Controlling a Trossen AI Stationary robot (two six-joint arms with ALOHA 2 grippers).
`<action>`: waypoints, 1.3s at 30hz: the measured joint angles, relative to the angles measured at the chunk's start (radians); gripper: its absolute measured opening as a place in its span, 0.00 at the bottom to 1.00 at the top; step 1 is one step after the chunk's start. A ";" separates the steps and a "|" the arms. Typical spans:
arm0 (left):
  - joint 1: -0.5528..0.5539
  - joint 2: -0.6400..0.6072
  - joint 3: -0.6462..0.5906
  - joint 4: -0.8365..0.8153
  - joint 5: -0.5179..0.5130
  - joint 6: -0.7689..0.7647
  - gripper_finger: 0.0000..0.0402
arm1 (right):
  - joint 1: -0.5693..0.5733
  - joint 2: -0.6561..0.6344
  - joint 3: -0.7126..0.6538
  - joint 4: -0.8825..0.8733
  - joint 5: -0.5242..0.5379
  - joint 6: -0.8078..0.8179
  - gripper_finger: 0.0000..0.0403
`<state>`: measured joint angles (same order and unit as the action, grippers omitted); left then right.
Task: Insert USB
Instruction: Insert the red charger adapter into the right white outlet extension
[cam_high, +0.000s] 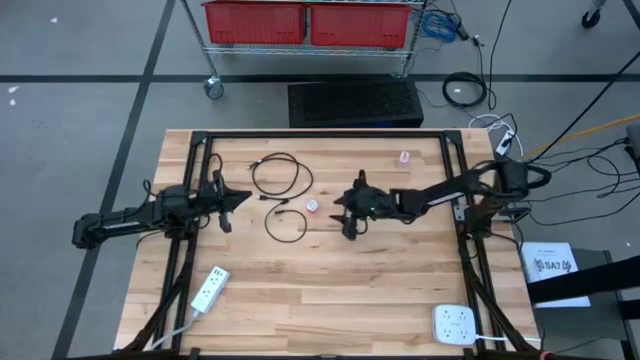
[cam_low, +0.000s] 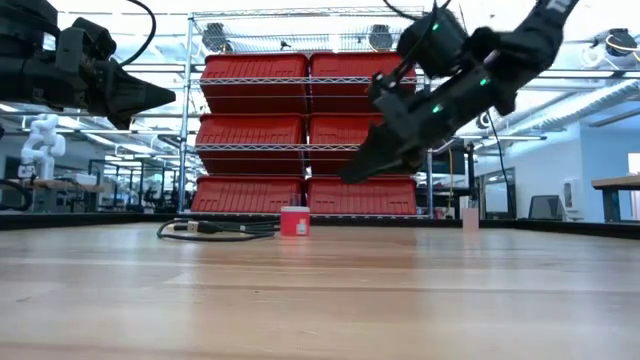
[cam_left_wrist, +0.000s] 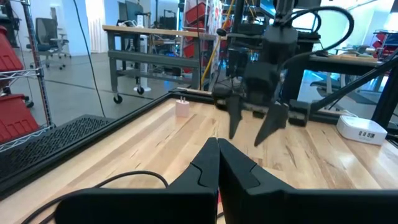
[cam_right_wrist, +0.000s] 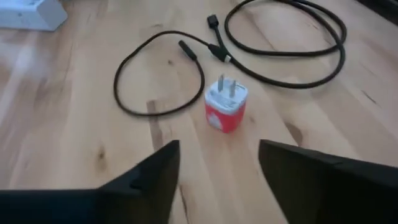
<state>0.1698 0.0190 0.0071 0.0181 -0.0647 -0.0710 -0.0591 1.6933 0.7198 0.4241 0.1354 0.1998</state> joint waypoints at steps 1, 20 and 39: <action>0.000 0.000 0.000 0.000 0.000 0.000 0.00 | -0.001 0.030 0.012 0.024 0.003 0.000 0.60; 0.000 0.000 0.000 0.000 0.000 0.000 0.00 | -0.029 0.354 0.283 0.018 0.046 -0.048 0.69; 0.000 0.000 0.000 0.000 0.000 0.000 0.00 | -0.030 0.368 0.284 0.128 -0.011 -0.122 0.69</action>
<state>0.1698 0.0193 0.0072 0.0181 -0.0645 -0.0709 -0.0887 2.0609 1.0039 0.5526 0.1242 0.0774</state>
